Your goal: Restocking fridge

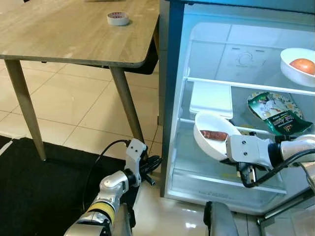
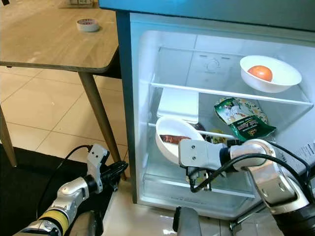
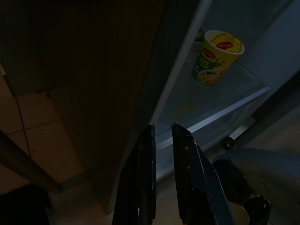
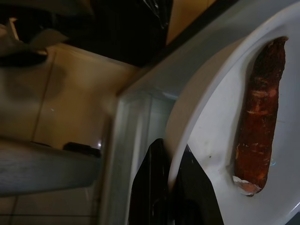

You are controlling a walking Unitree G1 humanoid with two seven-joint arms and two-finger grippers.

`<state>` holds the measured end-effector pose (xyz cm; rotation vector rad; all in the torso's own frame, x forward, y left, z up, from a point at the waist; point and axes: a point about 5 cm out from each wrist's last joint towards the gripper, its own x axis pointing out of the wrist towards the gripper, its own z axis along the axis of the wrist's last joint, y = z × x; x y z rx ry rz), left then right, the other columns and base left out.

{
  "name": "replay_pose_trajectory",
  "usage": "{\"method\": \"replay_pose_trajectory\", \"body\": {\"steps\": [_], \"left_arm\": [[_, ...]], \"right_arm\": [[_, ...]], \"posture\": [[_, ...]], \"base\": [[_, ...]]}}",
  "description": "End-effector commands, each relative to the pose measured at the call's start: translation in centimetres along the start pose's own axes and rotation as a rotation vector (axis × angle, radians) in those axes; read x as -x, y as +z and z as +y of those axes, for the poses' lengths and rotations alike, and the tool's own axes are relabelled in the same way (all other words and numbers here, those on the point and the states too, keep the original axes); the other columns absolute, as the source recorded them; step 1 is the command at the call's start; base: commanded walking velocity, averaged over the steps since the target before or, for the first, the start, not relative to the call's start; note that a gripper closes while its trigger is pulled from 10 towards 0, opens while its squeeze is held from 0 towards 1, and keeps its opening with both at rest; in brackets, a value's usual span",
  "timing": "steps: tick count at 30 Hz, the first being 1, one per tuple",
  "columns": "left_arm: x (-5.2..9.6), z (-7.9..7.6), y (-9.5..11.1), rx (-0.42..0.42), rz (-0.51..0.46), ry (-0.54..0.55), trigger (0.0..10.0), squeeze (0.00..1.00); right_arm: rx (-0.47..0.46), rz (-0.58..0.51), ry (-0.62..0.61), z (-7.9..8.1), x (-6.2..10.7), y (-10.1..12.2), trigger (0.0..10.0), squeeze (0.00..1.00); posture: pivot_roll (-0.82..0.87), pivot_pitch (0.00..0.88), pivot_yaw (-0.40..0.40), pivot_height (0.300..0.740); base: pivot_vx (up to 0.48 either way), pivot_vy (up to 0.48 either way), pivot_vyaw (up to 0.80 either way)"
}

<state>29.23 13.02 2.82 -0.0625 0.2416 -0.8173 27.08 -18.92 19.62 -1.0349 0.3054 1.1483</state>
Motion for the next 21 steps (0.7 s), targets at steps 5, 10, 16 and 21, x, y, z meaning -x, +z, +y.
{"method": "replay_pose_trajectory", "body": {"steps": [5,10,16,21], "left_arm": [[-0.5,-0.7,0.0,0.002,-0.004,-0.029,10.0,0.0],[-0.8,-0.9,0.0,0.0,-0.005,-0.035,10.0,0.0],[-1.0,-1.0,0.2,-0.001,-0.015,-0.036,10.0,0.0],[-1.2,-1.1,0.5,-0.004,-0.025,-0.039,10.0,0.0]], "right_arm": [[0.101,0.227,-0.13,-2.2,-2.1,-1.4,10.0,0.0],[0.109,0.26,-0.153,-3.3,-3.8,-1.1,10.0,0.0],[0.103,0.301,-0.149,-4.1,-4.7,-1.9,10.0,0.0],[0.104,0.386,-0.195,-6.1,-5.3,-3.5,10.0,0.0]], "posture": [[-0.03,0.0,-0.023,0.481],[-0.03,0.0,-0.03,0.481],[-0.02,0.0,-0.034,0.481],[-0.02,0.0,-0.04,0.481]], "base": [[0.0,0.0,0.0],[0.0,0.0,0.0],[0.0,0.0,0.0],[0.0,0.0,0.0]]}}
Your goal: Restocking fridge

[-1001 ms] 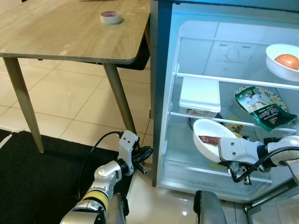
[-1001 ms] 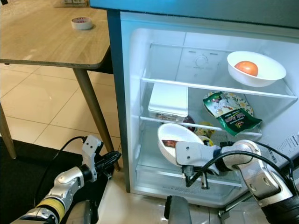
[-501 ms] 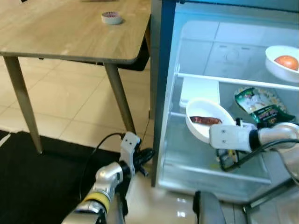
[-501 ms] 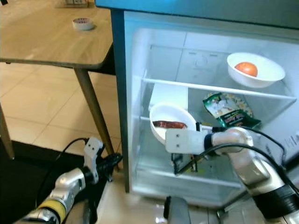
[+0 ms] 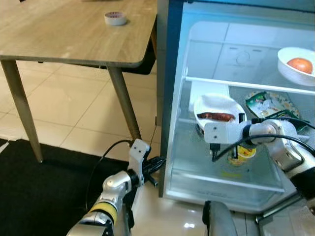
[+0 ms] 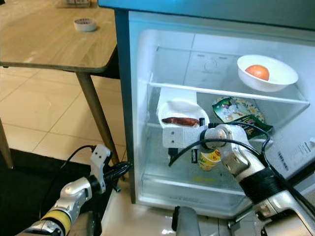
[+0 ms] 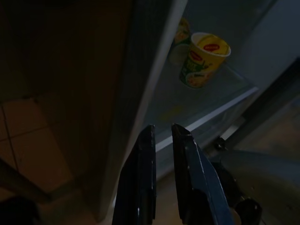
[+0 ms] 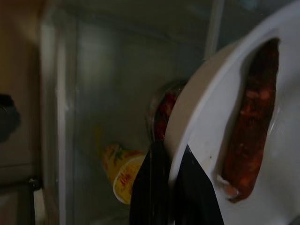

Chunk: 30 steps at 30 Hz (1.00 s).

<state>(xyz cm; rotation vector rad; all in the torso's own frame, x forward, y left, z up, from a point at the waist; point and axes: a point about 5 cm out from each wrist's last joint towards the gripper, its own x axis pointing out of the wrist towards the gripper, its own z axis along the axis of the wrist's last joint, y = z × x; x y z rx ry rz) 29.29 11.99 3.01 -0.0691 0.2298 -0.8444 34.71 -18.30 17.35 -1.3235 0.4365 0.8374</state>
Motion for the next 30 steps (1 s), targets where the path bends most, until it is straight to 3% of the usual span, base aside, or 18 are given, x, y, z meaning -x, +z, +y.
{"method": "replay_pose_trajectory", "body": {"steps": [1,10,18,21,30], "left_arm": [[-0.5,-0.4,0.2,-0.003,-0.013,-0.012,10.0,0.0],[-0.7,-0.6,0.3,-0.004,-0.025,-0.018,10.0,0.0],[-0.8,-0.7,0.5,-0.006,-0.035,-0.023,10.0,0.0],[-0.8,-0.8,0.6,-0.011,-0.042,-0.031,10.0,0.0],[-0.6,-0.9,0.6,-0.018,-0.046,-0.041,10.0,0.0]], "right_arm": [[0.006,0.036,-0.03,-0.6,-0.4,-0.6,10.0,0.0],[-0.036,0.115,-0.067,-2.0,-1.6,-2.3,10.0,0.0],[-0.105,0.109,-0.161,-3.0,-2.6,-2.6,10.0,0.0],[-0.065,0.168,-0.191,-3.1,-2.8,-3.1,10.0,0.0],[-0.033,0.204,-0.238,-3.6,-3.0,-3.1,10.0,0.0]], "posture": [[-0.02,0.0,-0.04,0.481],[-0.02,0.0,-0.052,0.481],[-0.01,0.0,-0.056,0.481],[0.0,0.0,-0.059,0.481],[0.02,0.008,-0.059,0.481]], "base": [[0.0,0.0,0.0],[0.0,0.0,0.0],[0.0,0.0,0.0],[0.0,0.0,0.0],[0.0,0.0,0.0]]}}
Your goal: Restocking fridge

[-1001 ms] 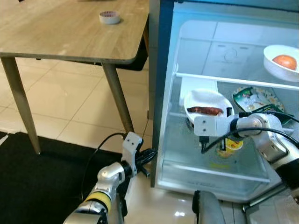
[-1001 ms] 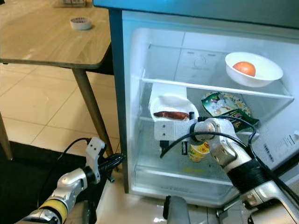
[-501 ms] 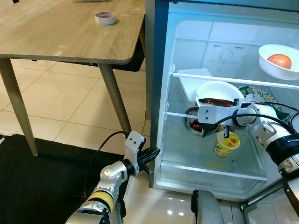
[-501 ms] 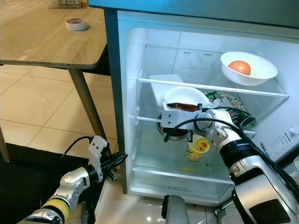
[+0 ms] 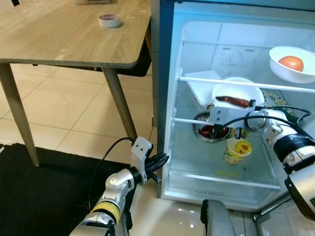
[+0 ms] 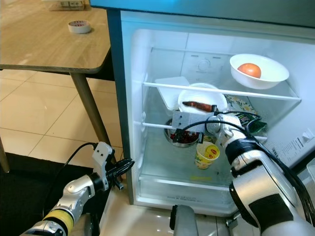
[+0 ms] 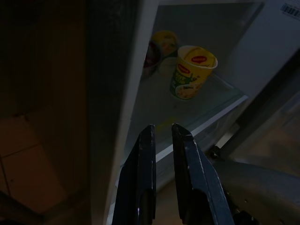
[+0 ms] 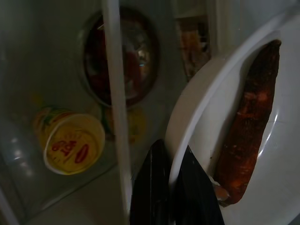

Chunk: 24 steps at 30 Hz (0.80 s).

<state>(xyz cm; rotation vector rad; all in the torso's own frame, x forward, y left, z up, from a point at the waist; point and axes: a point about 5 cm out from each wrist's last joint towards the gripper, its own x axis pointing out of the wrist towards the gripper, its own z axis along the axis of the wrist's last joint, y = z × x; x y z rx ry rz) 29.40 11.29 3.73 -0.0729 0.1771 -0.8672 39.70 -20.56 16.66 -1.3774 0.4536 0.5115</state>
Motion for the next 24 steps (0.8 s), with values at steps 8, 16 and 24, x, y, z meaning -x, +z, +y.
{"method": "replay_pose_trajectory", "body": {"steps": [8,16,24], "left_arm": [[-0.2,-0.6,0.2,-0.009,-0.014,-0.038,10.0,0.0],[-0.9,-1.7,0.8,-0.048,-0.038,-0.104,10.0,0.0],[-2.0,-2.4,3.4,-0.134,-0.124,-0.147,10.0,0.0]], "right_arm": [[0.029,0.023,-0.038,-0.4,-0.1,0.1,10.0,0.0],[0.028,0.032,-0.047,-0.4,-0.2,0.1,10.0,0.0],[0.017,0.016,-0.056,-0.5,-0.3,0.7,10.0,0.0]], "posture": [[0.02,0.016,-0.055,0.481],[0.02,0.016,-0.055,0.481],[0.03,0.012,-0.058,0.481]], "base": [[0.0,0.0,0.0],[0.0,0.0,0.0],[0.0,0.0,0.0]]}}
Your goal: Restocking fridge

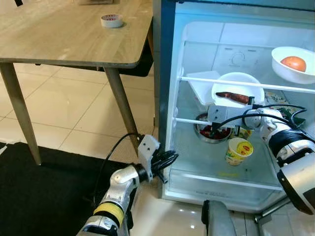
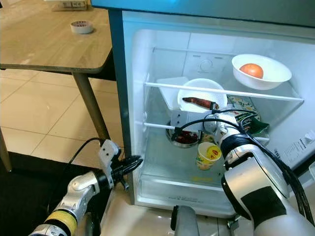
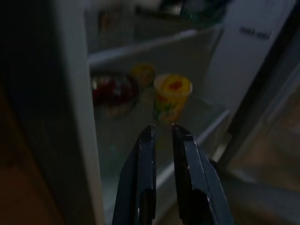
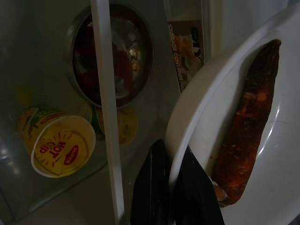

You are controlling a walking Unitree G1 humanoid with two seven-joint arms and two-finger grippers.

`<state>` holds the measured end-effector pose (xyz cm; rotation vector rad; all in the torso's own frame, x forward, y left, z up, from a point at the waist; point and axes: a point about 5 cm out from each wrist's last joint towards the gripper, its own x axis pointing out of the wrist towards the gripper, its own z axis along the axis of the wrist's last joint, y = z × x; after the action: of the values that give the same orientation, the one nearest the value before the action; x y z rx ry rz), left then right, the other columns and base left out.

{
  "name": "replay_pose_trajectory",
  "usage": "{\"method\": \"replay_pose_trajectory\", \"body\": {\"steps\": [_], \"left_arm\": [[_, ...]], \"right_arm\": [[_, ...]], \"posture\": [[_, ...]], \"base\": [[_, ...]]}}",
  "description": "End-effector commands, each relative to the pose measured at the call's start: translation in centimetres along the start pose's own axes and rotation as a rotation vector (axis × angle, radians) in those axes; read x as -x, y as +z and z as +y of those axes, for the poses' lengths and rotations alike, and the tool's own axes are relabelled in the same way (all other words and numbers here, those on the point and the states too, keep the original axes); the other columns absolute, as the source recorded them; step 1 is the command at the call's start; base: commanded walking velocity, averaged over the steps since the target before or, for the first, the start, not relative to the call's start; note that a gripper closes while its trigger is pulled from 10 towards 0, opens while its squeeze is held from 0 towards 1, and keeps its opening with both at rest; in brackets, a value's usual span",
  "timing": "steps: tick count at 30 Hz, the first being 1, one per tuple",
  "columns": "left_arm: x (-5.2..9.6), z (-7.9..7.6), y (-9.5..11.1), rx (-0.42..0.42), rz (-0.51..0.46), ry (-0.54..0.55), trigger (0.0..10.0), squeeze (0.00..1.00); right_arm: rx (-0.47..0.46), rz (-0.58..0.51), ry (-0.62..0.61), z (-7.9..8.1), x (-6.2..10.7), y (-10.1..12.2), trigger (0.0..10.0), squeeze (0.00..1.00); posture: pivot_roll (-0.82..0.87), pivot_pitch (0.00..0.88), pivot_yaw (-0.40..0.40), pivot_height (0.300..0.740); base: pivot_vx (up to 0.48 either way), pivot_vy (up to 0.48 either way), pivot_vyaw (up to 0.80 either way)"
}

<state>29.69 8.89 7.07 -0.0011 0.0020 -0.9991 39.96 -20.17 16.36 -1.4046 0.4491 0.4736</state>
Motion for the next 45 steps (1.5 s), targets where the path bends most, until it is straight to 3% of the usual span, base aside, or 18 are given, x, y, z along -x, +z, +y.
{"method": "replay_pose_trajectory", "body": {"steps": [1,3,11,12,13,14,17,18,20,21,22,23,32,37,42,45], "left_arm": [[-0.5,-0.5,0.1,0.009,-0.01,-0.017,10.0,0.0],[-0.8,-0.2,1.4,-0.03,-0.05,-0.014,10.0,0.0],[-1.1,-0.3,2.6,-0.059,-0.083,-0.028,10.0,0.0],[-1.2,-0.4,2.7,-0.06,-0.086,-0.031,10.0,0.0],[-1.3,-0.5,2.8,-0.061,-0.086,-0.035,10.0,0.0],[-1.3,-0.6,2.9,-0.062,-0.087,-0.039,10.0,0.0],[-1.4,-0.7,3.0,-0.062,-0.089,-0.042,10.0,0.0],[-1.4,-0.7,3.0,-0.062,-0.09,-0.043,10.0,0.0],[-1.4,-0.8,3.0,-0.06,-0.089,-0.044,10.0,0.0],[-1.4,-0.8,3.0,-0.06,-0.089,-0.044,10.0,0.0],[-1.4,-0.8,3.1,-0.06,-0.089,-0.045,10.0,0.0],[-1.3,-0.8,3.1,-0.058,-0.088,-0.046,10.0,0.0],[-1.4,-1.0,3.2,-0.054,-0.083,-0.053,10.0,0.0],[-1.5,-1.2,3.2,-0.045,-0.079,-0.075,10.0,0.0],[-1.6,-1.3,3.2,-0.043,-0.079,-0.077,10.0,0.0],[-1.6,-1.4,3.2,-0.038,-0.078,-0.08,10.0,0.0]], "right_arm": [[0.002,-0.009,-0.025,-0.7,0.1,0.4,10.0,0.0],[-0.013,-0.024,-0.034,-1.0,0.2,0.8,10.0,0.0],[-0.008,-0.012,-0.058,-1.9,0.4,0.9,10.0,0.02],[-0.012,-0.01,-0.067,-2.1,0.4,0.9,10.0,0.17],[-0.017,-0.01,-0.08,-2.3,0.5,1.0,10.0,0.78],[-0.02,-0.01,-0.092,-2.5,0.5,1.0,10.0,0.93],[-0.027,-0.011,-0.108,-2.8,0.6,1.1,10.0,0.97],[-0.03,-0.011,-0.118,-2.9,0.7,1.0,10.0,0.96],[-0.04,-0.014,-0.155,-3.4,0.8,0.9,10.0,0.8],[-0.04,-0.014,-0.155,-3.4,0.8,0.9,10.0,0.8],[-0.041,-0.013,-0.166,-3.6,0.9,0.8,10.0,0.56],[-0.044,-0.015,-0.173,-3.8,1.0,0.7,10.0,0.02],[-0.084,-0.031,-0.135,-4.2,1.7,-0.7,10.0,0.0],[-0.162,-0.109,-0.001,-3.8,2.8,-3.2,10.0,0.0],[-0.189,-0.148,0.002,-4.0,3.3,-3.7,10.0,0.0],[-0.244,-0.224,0.048,-3.4,3.9,-4.5,10.0,0.0]], "posture": [[0.03,0.012,-0.058,0.481],[0.03,0.011,-0.06,0.481],[0.04,0.009,-0.06,0.481],[0.04,0.009,-0.06,0.481],[0.04,0.009,-0.06,0.481],[0.04,0.009,-0.06,0.481],[0.04,0.009,-0.06,0.481],[0.04,0.009,-0.06,0.481],[0.04,0.002,-0.057,0.481],[0.04,0.002,-0.057,0.481],[0.04,0.0,-0.054,0.481],[0.04,0.0,-0.054,0.481],[0.03,0.0,-0.043,0.481],[0.02,0.0,-0.035,0.481],[0.02,0.001,-0.031,0.481],[0.01,0.001,-0.028,0.481]], "base": [[0.0,0.0,0.0],[0.0,0.0,0.0],[0.0,0.0,0.0],[0.0,0.0,0.0],[0.0,0.0,0.0],[0.0,0.0,0.0],[0.0,0.0,0.0],[0.0,0.0,0.0],[0.0,0.0,0.0],[0.0,0.0,0.0],[0.0,0.0,0.0],[0.0,0.0,0.0],[0.0,0.0,0.0],[0.0,0.0,0.0],[0.0,0.0,0.0],[0.0,0.0,0.0]]}}
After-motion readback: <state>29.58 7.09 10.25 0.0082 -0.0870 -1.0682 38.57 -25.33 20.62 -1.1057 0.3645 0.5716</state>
